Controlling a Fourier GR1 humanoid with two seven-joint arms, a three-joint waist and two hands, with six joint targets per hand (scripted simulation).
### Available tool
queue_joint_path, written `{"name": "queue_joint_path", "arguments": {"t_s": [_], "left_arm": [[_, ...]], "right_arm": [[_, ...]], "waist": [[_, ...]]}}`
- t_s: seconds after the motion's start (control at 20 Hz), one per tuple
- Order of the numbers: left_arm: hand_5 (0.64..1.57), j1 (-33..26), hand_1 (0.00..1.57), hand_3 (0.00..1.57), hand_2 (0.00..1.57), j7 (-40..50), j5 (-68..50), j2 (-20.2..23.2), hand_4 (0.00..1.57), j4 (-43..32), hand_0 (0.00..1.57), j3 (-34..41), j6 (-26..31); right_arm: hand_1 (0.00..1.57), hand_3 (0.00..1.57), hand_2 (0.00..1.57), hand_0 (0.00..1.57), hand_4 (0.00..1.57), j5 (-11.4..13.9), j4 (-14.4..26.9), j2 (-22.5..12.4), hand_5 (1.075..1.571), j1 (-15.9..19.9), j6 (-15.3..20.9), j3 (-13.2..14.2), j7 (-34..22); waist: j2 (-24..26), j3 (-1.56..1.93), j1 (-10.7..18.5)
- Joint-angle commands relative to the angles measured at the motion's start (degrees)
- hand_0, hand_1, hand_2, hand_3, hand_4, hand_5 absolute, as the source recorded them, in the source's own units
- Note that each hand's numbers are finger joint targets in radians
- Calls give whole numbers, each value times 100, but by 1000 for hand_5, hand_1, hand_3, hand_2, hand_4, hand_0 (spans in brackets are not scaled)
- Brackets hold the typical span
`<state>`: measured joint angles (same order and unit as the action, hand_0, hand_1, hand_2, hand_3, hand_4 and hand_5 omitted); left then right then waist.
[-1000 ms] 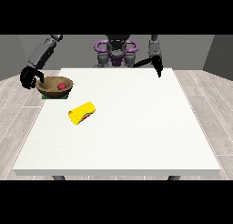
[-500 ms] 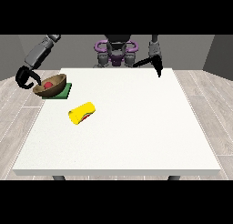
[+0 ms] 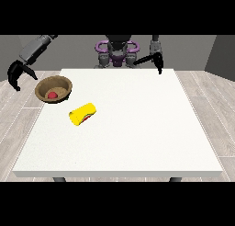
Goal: Pick the cup and pour the ball into the bowl, then pick the bowl and place it on the pad
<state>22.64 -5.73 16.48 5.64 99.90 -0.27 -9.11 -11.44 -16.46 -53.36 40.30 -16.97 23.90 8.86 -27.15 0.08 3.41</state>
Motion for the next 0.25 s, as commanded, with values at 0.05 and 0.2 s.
{"name": "queue_joint_path", "arguments": {"t_s": [0.05,0.2], "left_arm": [[1569,38,0,0,0,287,145,-210,0,-87,0,-175,-110],[1569,-89,0,0,0,-120,-11,-206,0,-844,0,97,-160]], "right_arm": [[0,213,256,0,0,-8,-59,-186,1504,258,-208,-25,-404],[0,288,189,0,0,-274,-210,-715,1503,430,-1074,118,-907]], "waist": [[222,-1,-139],[739,-19,-362]]}}
